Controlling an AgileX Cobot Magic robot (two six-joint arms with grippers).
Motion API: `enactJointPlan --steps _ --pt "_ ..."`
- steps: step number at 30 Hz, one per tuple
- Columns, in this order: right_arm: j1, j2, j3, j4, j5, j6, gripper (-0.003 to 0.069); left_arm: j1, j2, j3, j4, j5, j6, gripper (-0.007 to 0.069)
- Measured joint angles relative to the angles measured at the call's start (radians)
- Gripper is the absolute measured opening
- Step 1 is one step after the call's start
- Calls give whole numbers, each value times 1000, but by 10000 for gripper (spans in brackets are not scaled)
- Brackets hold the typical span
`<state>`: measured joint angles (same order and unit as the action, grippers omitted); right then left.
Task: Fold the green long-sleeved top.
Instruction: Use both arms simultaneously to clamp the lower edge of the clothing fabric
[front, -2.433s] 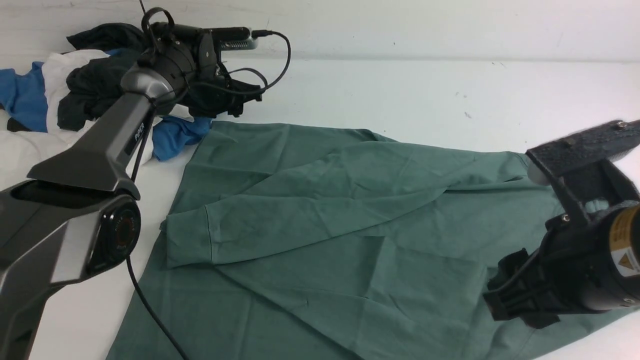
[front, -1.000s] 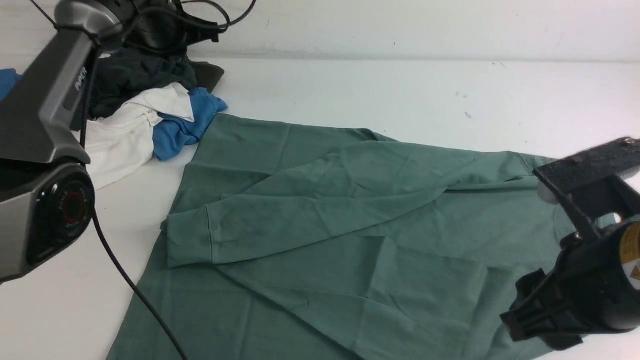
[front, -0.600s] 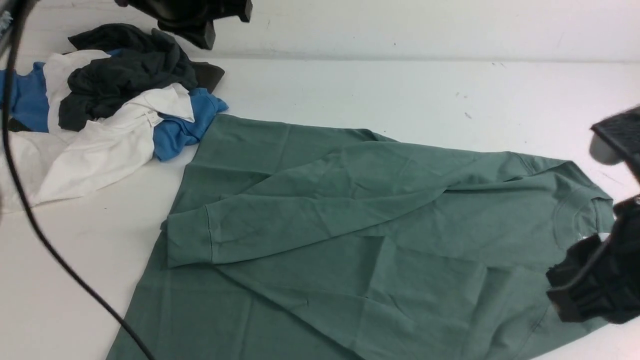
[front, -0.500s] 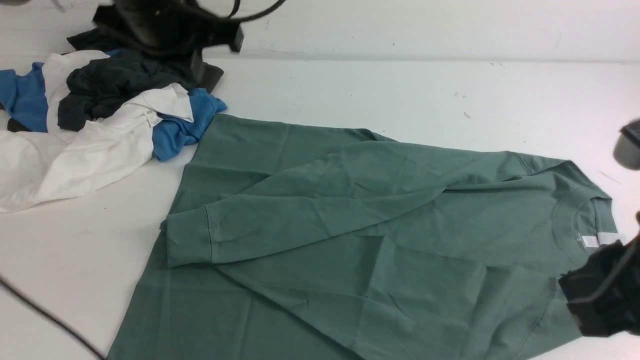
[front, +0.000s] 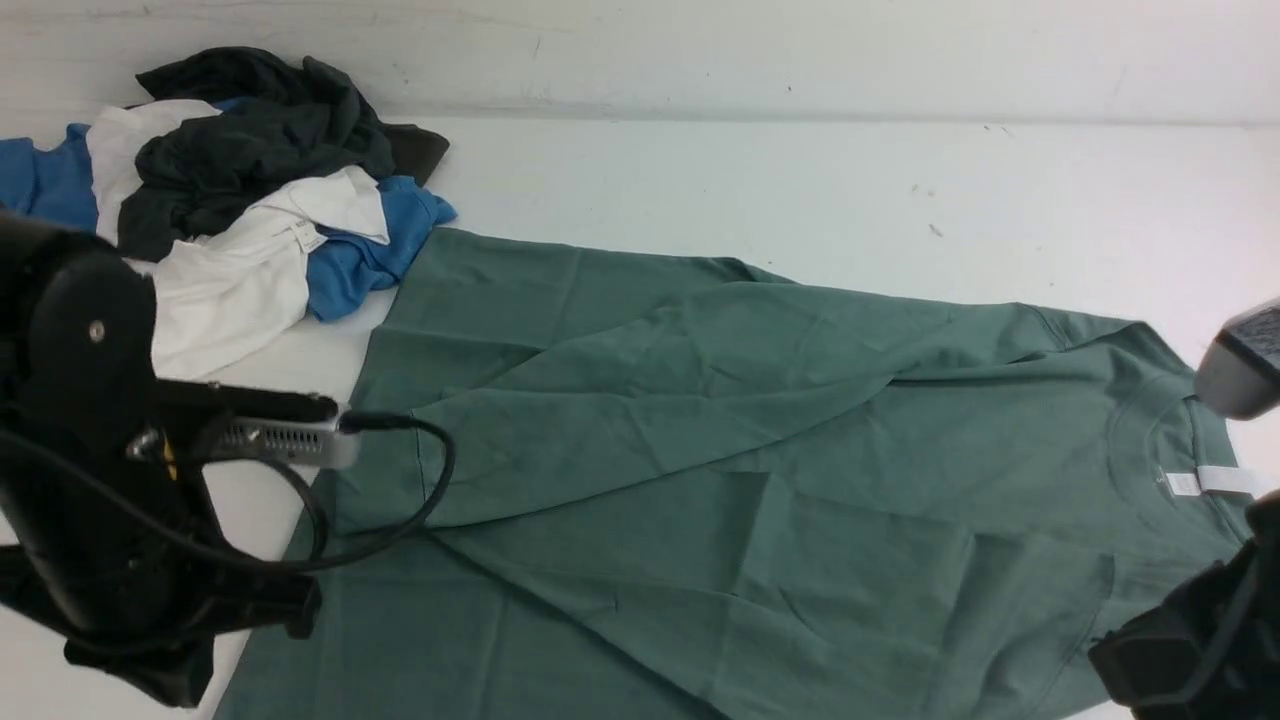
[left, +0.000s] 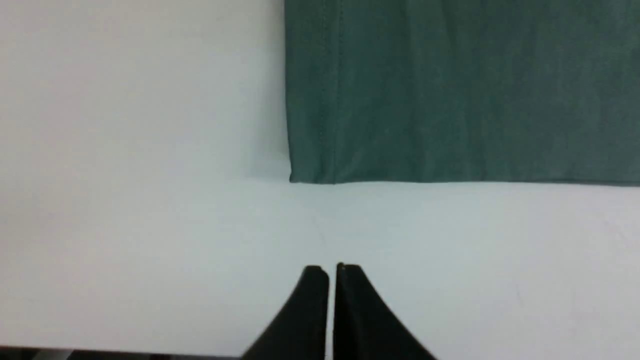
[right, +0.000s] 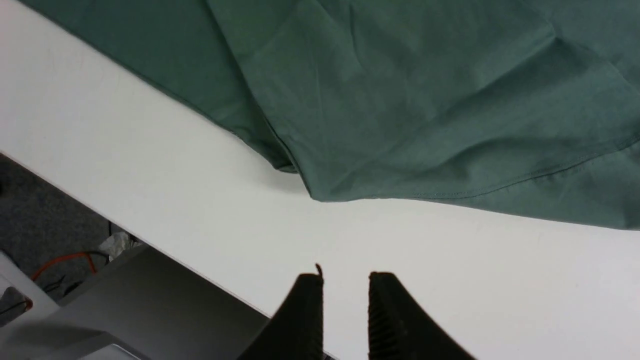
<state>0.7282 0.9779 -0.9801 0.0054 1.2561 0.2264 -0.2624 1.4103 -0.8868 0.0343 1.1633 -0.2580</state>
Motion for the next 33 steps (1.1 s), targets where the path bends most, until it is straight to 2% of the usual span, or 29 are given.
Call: enactJointPlan --steps 6,12,13,15,18,24,27,30,31,32,33 --pt "0 0 0 3 0 0 127 0 0 66 41 -121 -35 97" --pt "0 0 0 3 0 2 127 15 53 71 71 -207 -36 290" --pt "0 0 0 3 0 2 127 15 53 71 71 -207 -36 290" --pt "0 0 0 4 0 2 127 33 122 71 54 -216 -36 361" --pt "0 0 0 11 0 12 127 47 193 71 46 -221 -36 396" --pt "0 0 0 20 0 14 127 60 282 59 20 -217 -53 405" --pt "0 0 0 23 0 10 127 60 288 55 15 -214 -52 370" --pt "0 0 0 23 0 -2 127 60 288 53 -9 -219 -49 212" --pt "0 0 0 23 0 -6 127 60 288 53 -9 -219 -49 212" --pt "0 5 0 23 0 -26 127 60 288 53 -13 -220 -39 104" --pt "0 7 0 23 0 -29 127 60 288 53 -14 -220 -38 94"
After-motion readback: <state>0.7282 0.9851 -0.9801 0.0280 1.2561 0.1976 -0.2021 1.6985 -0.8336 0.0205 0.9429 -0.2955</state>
